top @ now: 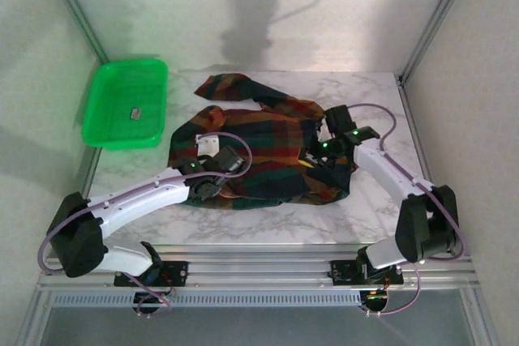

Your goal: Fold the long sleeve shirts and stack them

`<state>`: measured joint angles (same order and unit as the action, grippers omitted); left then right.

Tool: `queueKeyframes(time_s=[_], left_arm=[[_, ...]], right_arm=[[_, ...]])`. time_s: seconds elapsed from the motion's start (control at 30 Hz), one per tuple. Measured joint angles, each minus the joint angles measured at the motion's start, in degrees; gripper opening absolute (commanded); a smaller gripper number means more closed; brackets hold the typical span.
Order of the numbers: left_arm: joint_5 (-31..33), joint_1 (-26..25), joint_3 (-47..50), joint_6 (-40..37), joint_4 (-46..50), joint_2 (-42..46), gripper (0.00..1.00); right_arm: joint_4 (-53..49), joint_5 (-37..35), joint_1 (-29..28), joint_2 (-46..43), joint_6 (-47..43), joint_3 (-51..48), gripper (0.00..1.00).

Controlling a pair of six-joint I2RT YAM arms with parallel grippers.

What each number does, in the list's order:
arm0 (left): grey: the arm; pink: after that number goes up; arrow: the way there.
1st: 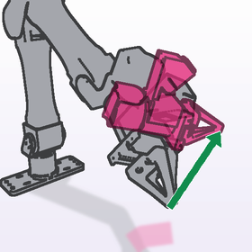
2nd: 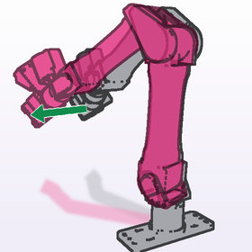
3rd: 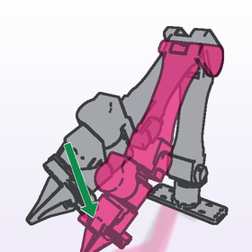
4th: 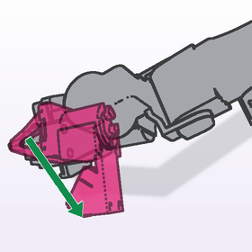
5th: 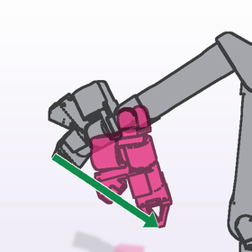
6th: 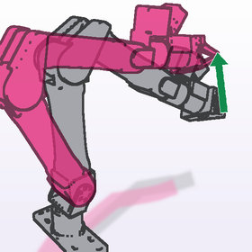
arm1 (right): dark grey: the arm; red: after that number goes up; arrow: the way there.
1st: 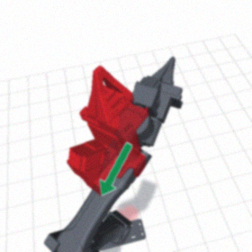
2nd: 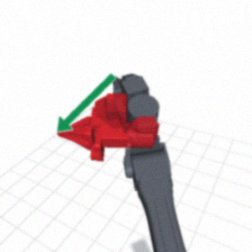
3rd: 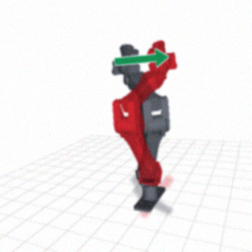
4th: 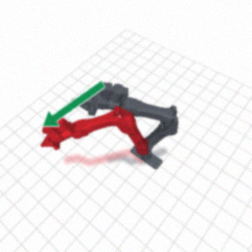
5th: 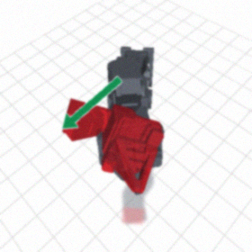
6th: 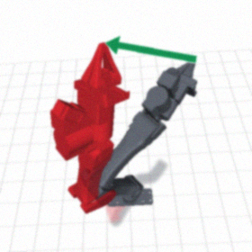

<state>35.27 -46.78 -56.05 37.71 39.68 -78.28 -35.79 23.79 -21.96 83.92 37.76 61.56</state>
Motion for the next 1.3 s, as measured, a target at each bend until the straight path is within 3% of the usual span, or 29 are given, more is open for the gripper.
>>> queueKeyframes(time_s=[0.17,0.53,1.13,1.2,1.3], left_arm=[[0.37,0.39,1.40,0.46,0.44,0.00,0.01],[0.37,1.31,5.14,2.16,0.42,-0.20,0.00],[4.81,2.05,2.80,1.05,3.28,1.42,0.05],[5.16,2.10,3.19,1.05,2.84,2.29,0.17],[5.09,2.75,4.70,1.64,2.36,2.49,0.47]], right_arm=[[1.31,-3.45,-2.99,0.04,1.86,-6.45,0.04],[7.41,-10.19,-3.06,-0.72,4.15,-17.16,0.03],[19.47,-10.71,-3.06,0.92,7.08,-22.73,0.03],[20.31,-10.56,-3.06,1.64,7.28,-22.77,0.03],[21.81,-10.14,-3.06,2.27,7.69,-22.80,0.03]])
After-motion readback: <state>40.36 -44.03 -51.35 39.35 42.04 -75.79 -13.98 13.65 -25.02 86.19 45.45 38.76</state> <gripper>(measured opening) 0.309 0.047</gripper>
